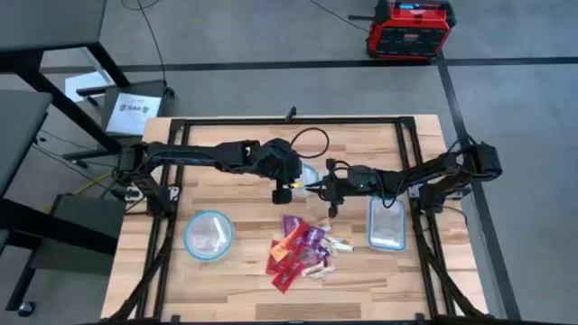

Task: Sort candy
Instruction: Open the small circular transparent bin

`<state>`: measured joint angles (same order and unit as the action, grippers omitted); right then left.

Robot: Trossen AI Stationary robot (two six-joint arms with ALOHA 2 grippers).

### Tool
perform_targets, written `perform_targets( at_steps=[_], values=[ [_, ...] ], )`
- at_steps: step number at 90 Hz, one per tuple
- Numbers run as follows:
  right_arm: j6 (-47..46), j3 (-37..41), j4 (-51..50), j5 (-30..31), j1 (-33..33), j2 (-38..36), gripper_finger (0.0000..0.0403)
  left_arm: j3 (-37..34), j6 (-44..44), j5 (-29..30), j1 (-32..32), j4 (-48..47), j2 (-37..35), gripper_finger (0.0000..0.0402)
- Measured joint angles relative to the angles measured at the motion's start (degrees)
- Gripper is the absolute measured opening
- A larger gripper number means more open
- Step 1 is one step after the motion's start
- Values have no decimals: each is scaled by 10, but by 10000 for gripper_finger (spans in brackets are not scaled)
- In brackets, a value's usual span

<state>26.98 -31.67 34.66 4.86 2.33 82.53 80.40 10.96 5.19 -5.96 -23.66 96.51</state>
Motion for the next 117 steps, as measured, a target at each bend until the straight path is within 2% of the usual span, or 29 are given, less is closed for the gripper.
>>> perform_targets(
  at_steps=[15, 27, 36, 46, 50, 57, 72, 82, 93, 99, 117],
  values=[
    [-14, -48, -112, 56, -1, -39, 4, 0, 1, 18, 0, -8, -3, 0],
    [-67, -90, -226, 124, 15, -95, 4, 0, 3, 122, 3, -43, -19, 0],
    [-104, -109, -301, 158, 52, -140, 3, 0, 4, 187, 3, -63, -44, 0],
    [-178, -113, -352, 159, 123, -182, 4, 0, 3, 204, 3, -82, -72, 0],
    [-216, -114, -370, 144, 159, -193, 4, 0, 3, 205, 3, -83, -81, 0],
    [-276, -113, -407, 79, 227, -196, 4, 0, 1, 205, 5, -84, -94, 0],
    [-349, -108, -436, -49, 332, -157, 5, 0, 0, 205, 7, -93, -103, 0],
    [-352, -105, -425, -73, 345, -144, 5, 0, -3, 205, 8, -106, -103, 0],
    [-371, -105, -409, -122, 332, -150, 5, 0, -8, 205, 8, -123, -102, 0],
    [-376, -106, -420, -128, 329, -152, 5, 0, -11, 205, 8, -129, -102, 0],
    [-368, -106, -473, -121, 377, -124, 6, 0, -11, 205, 8, -131, -102, 0]
  ],
)
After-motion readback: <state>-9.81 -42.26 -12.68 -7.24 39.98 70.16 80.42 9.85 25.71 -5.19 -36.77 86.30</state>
